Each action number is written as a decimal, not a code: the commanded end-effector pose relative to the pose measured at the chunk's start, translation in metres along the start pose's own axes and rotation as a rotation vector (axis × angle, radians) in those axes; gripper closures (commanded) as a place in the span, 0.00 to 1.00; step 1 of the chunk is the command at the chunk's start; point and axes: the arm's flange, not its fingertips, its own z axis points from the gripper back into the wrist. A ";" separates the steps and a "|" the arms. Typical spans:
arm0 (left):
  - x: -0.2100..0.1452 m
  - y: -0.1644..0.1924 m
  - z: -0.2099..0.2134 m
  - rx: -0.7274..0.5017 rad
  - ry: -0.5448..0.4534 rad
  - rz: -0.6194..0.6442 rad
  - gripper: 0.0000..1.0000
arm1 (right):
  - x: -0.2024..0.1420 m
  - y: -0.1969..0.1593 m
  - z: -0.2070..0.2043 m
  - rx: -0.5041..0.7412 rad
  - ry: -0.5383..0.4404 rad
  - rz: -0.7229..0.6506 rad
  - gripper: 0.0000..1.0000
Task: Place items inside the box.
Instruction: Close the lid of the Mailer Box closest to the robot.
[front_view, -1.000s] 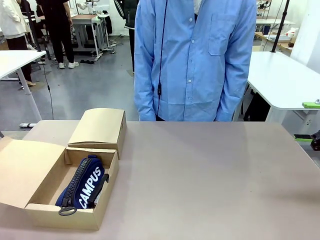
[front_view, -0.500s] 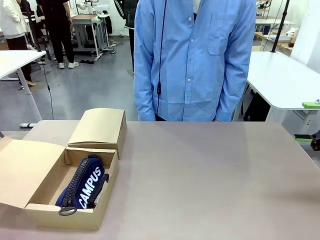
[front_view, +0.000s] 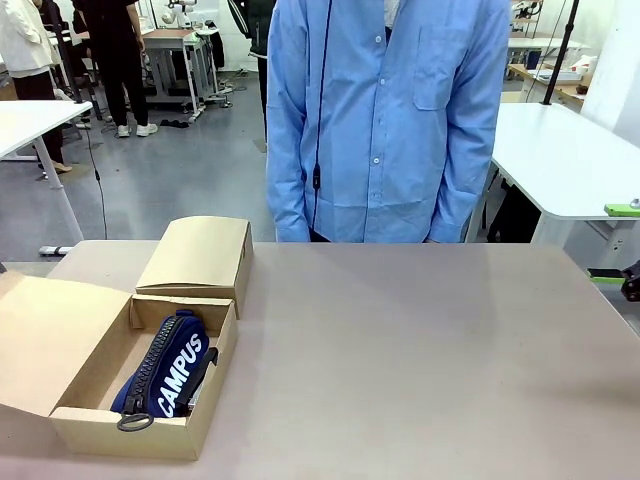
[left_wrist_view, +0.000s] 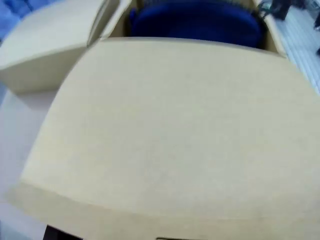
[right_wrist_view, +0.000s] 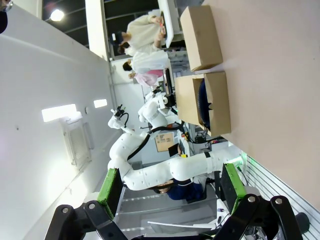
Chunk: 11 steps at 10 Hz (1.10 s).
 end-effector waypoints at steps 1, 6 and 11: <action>0.012 -0.007 0.014 -0.001 -0.150 -0.073 0.00 | -0.001 0.007 0.001 0.012 -0.002 -0.020 0.00; 0.085 -0.033 -0.002 0.064 -0.296 -0.196 0.00 | -0.001 0.007 0.001 0.012 -0.002 -0.020 0.00; 0.142 -0.052 -0.098 -0.103 -0.264 -0.245 0.00 | -0.001 0.007 0.001 0.012 -0.002 -0.020 0.00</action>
